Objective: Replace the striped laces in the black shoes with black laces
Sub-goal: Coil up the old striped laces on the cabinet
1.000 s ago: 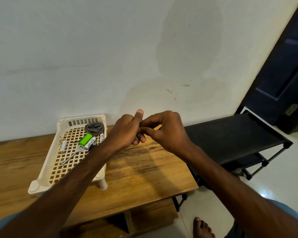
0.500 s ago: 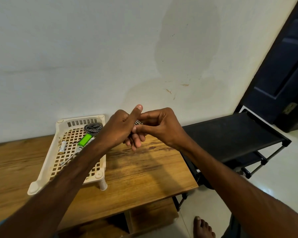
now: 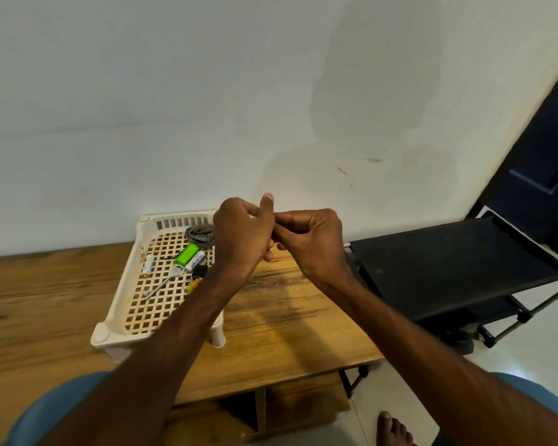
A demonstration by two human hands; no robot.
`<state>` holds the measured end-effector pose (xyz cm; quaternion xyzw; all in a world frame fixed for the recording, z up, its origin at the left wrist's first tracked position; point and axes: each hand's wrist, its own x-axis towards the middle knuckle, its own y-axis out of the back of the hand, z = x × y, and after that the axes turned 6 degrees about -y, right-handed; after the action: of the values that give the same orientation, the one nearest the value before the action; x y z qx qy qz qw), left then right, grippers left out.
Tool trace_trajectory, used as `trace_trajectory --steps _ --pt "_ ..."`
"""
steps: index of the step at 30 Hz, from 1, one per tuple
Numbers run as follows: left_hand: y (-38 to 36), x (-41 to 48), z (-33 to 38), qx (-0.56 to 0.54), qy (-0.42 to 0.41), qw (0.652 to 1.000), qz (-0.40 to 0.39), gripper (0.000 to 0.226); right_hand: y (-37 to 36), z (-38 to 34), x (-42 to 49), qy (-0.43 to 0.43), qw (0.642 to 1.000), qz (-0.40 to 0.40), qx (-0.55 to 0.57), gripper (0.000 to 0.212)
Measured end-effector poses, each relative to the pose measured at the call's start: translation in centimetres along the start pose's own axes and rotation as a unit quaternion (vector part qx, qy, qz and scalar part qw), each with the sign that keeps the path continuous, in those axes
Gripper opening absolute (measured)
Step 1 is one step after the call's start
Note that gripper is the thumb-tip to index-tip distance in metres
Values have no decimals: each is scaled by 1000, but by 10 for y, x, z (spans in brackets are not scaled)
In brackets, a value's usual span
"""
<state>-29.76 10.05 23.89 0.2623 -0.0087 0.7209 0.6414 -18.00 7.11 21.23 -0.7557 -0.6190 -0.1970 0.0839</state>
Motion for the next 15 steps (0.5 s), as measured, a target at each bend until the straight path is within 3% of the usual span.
trace_trajectory --steps 4,10,15 --pt "12 11 -8 44 10 999 -13 33 -9 2 4 0 998 -23 -51 13" --pt "40 35 -23 166 -17 982 86 33 -31 0 21 -31 997 -24 -64 13" --pt "80 51 -33 58 29 988 -142 33 -49 7 38 -145 988 3 -44 21"
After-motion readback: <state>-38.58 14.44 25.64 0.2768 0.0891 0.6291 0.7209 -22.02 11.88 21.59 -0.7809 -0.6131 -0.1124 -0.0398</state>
